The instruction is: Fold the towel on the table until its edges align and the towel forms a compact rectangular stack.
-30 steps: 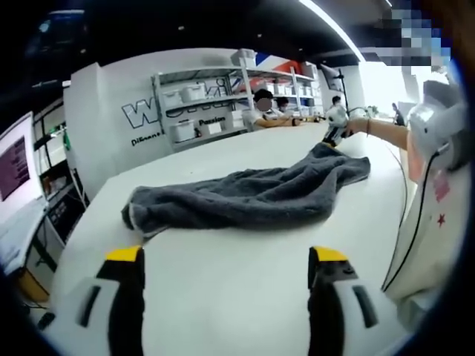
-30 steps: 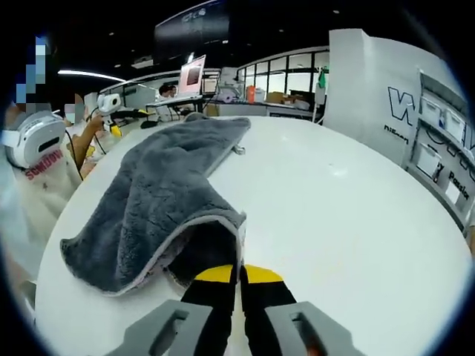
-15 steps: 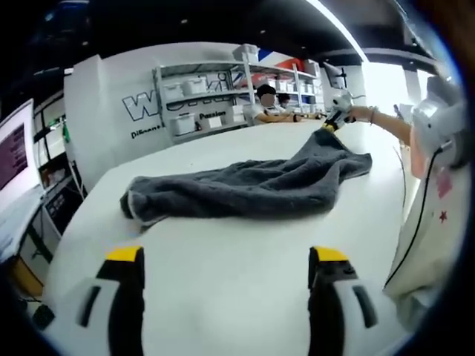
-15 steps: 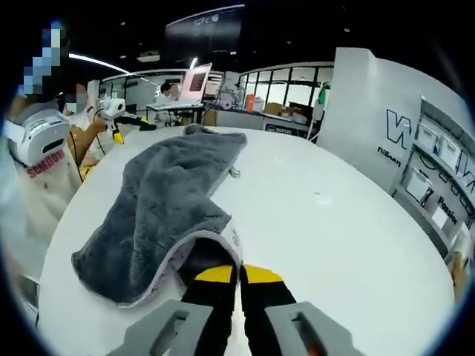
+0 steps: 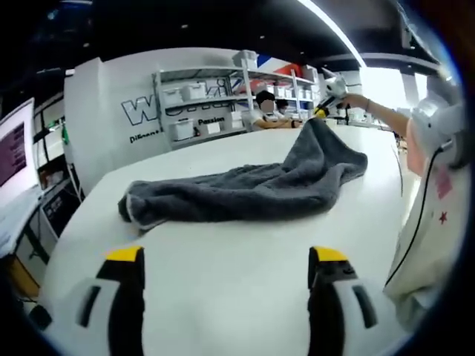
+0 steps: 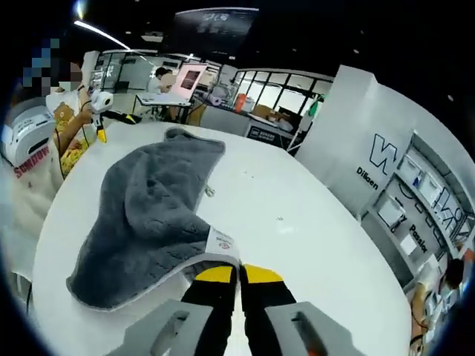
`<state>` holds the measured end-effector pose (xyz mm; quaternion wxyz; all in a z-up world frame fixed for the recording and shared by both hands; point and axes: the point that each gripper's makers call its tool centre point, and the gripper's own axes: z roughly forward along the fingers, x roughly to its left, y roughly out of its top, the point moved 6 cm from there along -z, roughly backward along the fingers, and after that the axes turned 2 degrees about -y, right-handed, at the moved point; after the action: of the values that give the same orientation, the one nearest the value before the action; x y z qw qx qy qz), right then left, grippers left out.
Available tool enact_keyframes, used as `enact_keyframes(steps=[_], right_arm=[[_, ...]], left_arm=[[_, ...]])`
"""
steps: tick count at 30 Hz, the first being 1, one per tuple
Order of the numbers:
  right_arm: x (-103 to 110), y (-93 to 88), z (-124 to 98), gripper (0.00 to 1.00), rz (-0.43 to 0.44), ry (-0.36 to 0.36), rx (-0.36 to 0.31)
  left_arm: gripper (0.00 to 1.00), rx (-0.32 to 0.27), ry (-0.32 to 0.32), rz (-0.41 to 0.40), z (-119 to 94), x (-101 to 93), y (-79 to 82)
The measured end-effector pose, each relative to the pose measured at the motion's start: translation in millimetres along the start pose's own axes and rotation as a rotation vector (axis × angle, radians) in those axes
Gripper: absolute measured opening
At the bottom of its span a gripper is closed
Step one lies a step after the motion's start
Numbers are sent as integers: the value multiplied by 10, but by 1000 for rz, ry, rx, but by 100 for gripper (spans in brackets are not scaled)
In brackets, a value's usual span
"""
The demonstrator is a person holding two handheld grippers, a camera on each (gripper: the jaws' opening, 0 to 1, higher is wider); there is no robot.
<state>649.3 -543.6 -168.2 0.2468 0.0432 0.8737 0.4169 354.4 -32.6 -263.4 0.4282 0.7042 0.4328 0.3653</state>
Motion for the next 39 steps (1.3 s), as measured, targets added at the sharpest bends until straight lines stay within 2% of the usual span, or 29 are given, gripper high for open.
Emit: enact_keyframes(steps=[8,19,24,29,34,39], right_arm=[[-220,106,35,3,-31,-70,30],[-542,261,0,3,-16,-155,9],[-709,283,3,3,-12,-207,22],[-850,351,-1,3,-6,-263,2],[-950,310,56,3,-25,-314,48],[-1087,145,163,3,-24,-359,124]], left_arm=[[94,1,-5,-14,-32,-23,-43],[94,-11,-1,-21,-79,-27,-49],[94,-14,0,-19,-88,-25,-34],[94,-14,2,-19,-97,-28,-33],[94,-12,2,-21,-108,-33,-44],[94,-8,-1,-24,-100,-41,-58]])
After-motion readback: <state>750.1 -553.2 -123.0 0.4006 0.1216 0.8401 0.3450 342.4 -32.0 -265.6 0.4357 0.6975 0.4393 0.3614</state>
